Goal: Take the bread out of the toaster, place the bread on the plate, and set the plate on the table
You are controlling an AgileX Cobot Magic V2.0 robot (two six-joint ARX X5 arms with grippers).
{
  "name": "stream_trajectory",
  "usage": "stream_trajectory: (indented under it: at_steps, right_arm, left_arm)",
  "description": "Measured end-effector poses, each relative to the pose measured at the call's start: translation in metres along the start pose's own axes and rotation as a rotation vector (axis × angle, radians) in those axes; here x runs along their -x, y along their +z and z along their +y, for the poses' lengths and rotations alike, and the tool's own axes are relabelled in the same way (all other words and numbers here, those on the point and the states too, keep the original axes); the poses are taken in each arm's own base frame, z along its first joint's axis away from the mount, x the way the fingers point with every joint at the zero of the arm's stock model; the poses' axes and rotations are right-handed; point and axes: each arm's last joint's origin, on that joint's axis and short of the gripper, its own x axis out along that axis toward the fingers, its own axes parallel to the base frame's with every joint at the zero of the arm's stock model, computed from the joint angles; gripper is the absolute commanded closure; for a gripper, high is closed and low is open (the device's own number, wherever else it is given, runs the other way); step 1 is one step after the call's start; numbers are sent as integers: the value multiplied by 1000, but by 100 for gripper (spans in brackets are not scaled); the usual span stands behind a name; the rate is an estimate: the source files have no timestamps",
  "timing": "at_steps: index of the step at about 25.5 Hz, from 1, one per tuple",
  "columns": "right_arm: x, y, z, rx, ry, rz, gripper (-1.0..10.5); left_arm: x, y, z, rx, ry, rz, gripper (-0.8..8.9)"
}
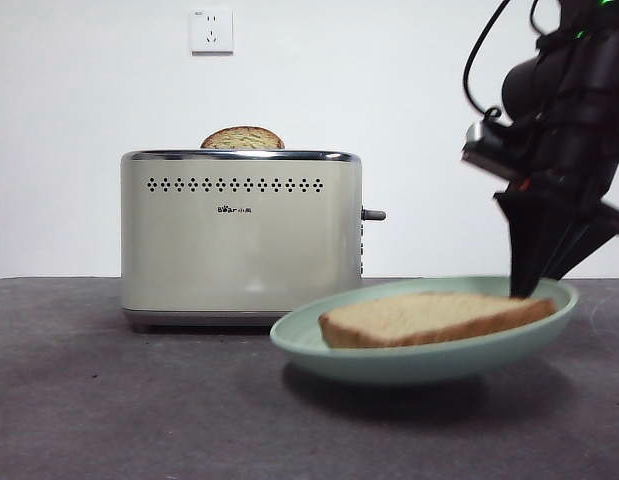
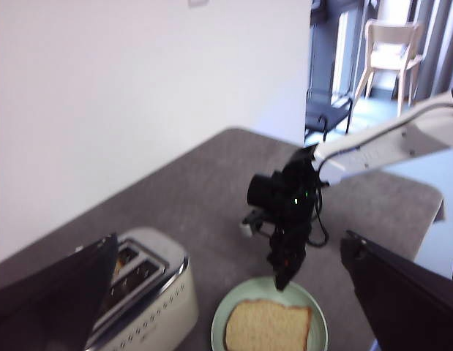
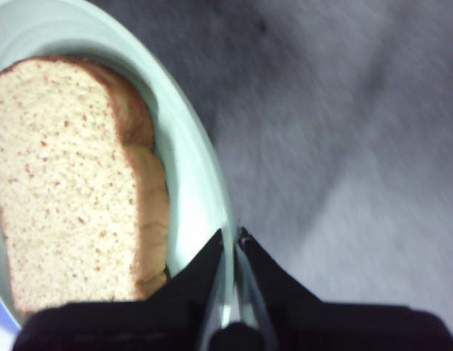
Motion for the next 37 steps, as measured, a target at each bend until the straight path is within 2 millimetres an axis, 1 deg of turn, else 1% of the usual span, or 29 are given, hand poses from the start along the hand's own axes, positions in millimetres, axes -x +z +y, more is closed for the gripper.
stream_trajectory:
  at_steps: [5,6,7,8,10,11,16,17,18,19,21,22,24,27,30,32,35,37]
  right_arm:
    - [-28,7,-10,-19,18,57,963]
    - [-31,8,-12,-19,21,62,962]
    - [-33,9,-12,-16,23,61,934]
    - [-33,9,-12,-10,22,54,858]
    - [-34,10,-13,-6,10,45,591]
    - [-34,10,-13,-8,9,49,511]
    - [-32,10,-12,-14,5,46,505]
    - [-27,9,-10,-12,4,29,505]
    - [-17,8,-6,-5,3,-1,505]
    - [-2,6,-1,9,0,-49,506]
    - [38,-5,15,53,-4,-177,506]
    - [59,-13,23,75,-7,-246,506]
    - [101,-35,40,119,-6,-390,506]
    - [138,-63,55,158,-5,-531,506]
    - [167,-93,67,189,-3,-656,506]
    - [183,-112,74,201,2,-732,506]
    - [196,-132,80,207,10,-800,508]
    - [200,-139,82,207,14,-822,510]
  left_arm:
    - [-2,-3,0,2,-1,36,281]
    - [-3,-3,0,2,-1,39,281]
    - [-4,-3,0,1,-1,40,281]
    - [-4,-3,0,1,-2,40,281]
    - [-4,-2,0,1,-1,37,281]
    - [-4,-2,0,0,-1,30,281]
    - [-4,1,1,-3,2,3,283]
    - [-4,1,1,-3,5,2,283]
    - [-4,1,1,-4,19,4,284]
    - [-4,1,2,-6,44,7,285]
    - [-4,-1,3,-20,102,26,304]
    - [-4,-2,4,-23,121,47,320]
    - [-8,-10,4,-25,134,103,320]
    - [-13,-27,4,-23,142,169,320]
    - [-19,-45,4,-19,180,184,320]
    - [-23,-61,4,-6,241,148,320]
    - [-21,-90,4,40,358,44,329]
    - [-17,-112,4,82,447,-31,412]
